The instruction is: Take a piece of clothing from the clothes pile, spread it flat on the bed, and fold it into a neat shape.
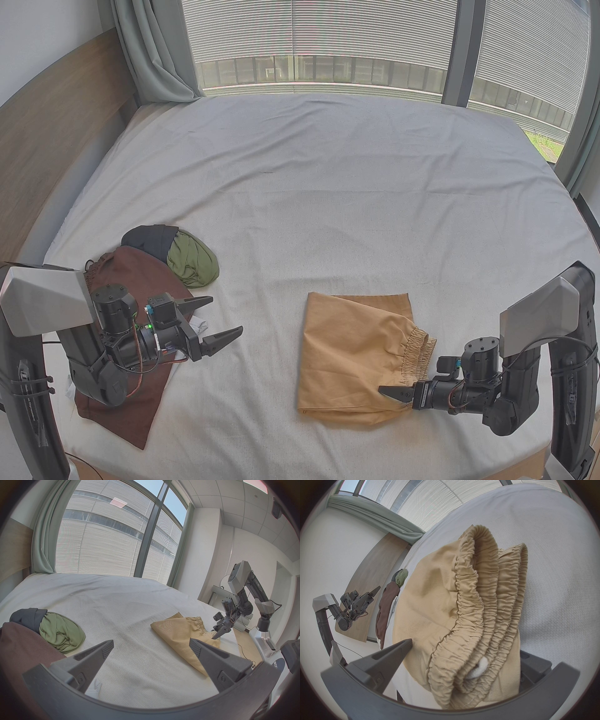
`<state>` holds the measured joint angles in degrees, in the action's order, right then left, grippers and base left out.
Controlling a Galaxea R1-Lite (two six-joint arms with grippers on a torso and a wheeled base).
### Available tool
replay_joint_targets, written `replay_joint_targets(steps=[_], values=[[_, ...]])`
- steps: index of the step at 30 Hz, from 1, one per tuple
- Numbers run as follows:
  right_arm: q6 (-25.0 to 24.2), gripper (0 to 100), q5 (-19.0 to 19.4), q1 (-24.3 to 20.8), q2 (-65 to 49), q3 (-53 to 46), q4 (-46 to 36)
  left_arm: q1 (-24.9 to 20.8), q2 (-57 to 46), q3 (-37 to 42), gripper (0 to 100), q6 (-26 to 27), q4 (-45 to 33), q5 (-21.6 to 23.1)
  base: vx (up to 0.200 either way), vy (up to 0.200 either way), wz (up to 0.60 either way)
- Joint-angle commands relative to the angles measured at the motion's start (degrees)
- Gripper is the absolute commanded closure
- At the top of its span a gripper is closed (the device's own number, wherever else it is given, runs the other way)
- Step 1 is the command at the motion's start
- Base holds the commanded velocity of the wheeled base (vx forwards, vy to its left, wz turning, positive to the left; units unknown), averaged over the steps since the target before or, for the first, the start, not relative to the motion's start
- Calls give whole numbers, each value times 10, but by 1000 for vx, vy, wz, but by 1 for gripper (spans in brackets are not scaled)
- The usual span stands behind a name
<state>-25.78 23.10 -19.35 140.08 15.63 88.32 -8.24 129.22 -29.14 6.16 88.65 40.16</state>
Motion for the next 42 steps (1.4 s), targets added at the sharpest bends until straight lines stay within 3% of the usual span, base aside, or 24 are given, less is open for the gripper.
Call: replay_joint_targets(steps=[1, 8, 9, 36, 42], values=[[0, 0, 0, -1, 1, 2, 1, 0, 1, 0, 0, 0, 0, 0, 0, 0, 0], [0, 0, 0, -2, 1, 1, 1, 0, 1, 1, 0, 0, 0, 0, 0, 0, 0], [0, 100, 0, -2, 1, 0, 1, 0, 1, 1, 0, 0, 0, 0, 0, 0, 0], [2, 100, 1, -3, -1, 0, 1, 6, -16, 22, 0, 28, 0, 26, 0, 0, 0], [3, 100, 3, -5, -10, -1, 2, 8, -38, 25, 0, 51, -1, 80, 0, 0, 0]])
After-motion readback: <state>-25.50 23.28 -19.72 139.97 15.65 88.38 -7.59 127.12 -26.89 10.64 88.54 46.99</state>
